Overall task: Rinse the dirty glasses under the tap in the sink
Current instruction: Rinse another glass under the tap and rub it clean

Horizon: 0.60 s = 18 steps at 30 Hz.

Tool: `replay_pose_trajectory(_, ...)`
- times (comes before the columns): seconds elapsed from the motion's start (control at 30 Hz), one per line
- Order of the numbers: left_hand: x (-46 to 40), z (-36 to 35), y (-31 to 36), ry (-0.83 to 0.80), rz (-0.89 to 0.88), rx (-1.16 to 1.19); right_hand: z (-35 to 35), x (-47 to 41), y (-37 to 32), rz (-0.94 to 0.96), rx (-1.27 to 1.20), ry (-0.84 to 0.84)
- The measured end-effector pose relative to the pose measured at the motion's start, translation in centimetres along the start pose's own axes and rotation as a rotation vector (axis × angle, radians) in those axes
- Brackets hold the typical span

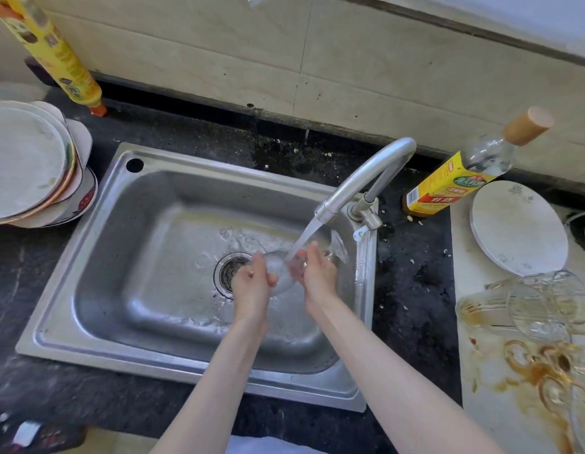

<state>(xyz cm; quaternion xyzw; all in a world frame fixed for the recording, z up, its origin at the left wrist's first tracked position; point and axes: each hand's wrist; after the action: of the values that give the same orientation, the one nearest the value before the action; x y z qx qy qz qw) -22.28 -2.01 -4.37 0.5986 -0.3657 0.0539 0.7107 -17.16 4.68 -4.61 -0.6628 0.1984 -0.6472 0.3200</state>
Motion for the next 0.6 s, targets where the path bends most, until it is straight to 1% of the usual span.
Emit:
replay_pose_trajectory(0.03, 0.3, 0.0, 0.1, -0.006, -0.152, -0.113, -0.4, -0.3, 0.1, -0.141, -0.091, -0.013)
replay_pose_trajectory(0.1, 0.4, 0.3, 0.4, -0.011, -0.403, -0.314, -0.3, -0.9, 0.2, -0.445, -0.301, -0.113)
replay_pose_trajectory(0.13, 0.3, 0.6, 0.3, -0.023, -0.492, -0.373, 0.1, -1.0, 0.1, -0.556, -0.433, -0.151)
replay_pose_trajectory(0.17, 0.1, 0.9, 0.3, -0.043, -0.556, -0.410, 0.6, -1.0, -0.2, -0.619, -0.577, -0.159)
replay_pose_trajectory(0.23, -0.3, 1.5, -0.3, -0.086, -0.616, -0.455, 1.3, -1.1, -0.5, -0.633, -0.783, -0.127)
replay_pose_trajectory(0.33, 0.1, 1.2, -0.9, -0.130, -0.728, -0.499, 1.5, -1.3, -0.6, -0.599, -0.897, -0.071)
replay_pose_trajectory(0.4, 0.3, 1.0, -0.8, -0.103, -0.875, -0.518, 1.3, -1.3, -0.6, -0.591, -0.886, -0.058)
replay_pose_trajectory(0.47, 0.1, 1.0, -0.3, -0.067, -0.999, -0.571, 1.1, -1.2, -0.5, -0.641, -0.876, -0.072)
replay_pose_trajectory(0.53, 0.2, 1.2, 0.6, -0.092, -1.023, -0.581, 0.7, -1.3, -0.3, -0.692, -0.873, -0.102)
replay_pose_trajectory(0.6, 0.5, 1.5, 1.5, -0.180, -1.003, -0.508, 0.2, -1.5, 0.1, -0.747, -0.886, -0.146)
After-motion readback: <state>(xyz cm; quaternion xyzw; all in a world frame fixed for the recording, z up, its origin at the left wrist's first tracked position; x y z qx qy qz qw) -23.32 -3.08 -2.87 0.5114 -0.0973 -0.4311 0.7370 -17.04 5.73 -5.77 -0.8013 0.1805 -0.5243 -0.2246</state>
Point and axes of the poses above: each hand's wrist, its own x-axis away from the middle knuckle, its own z-axis out of the back of the hand, y = z × x, and after that the axes turned 3 degrees about -z, right-handed
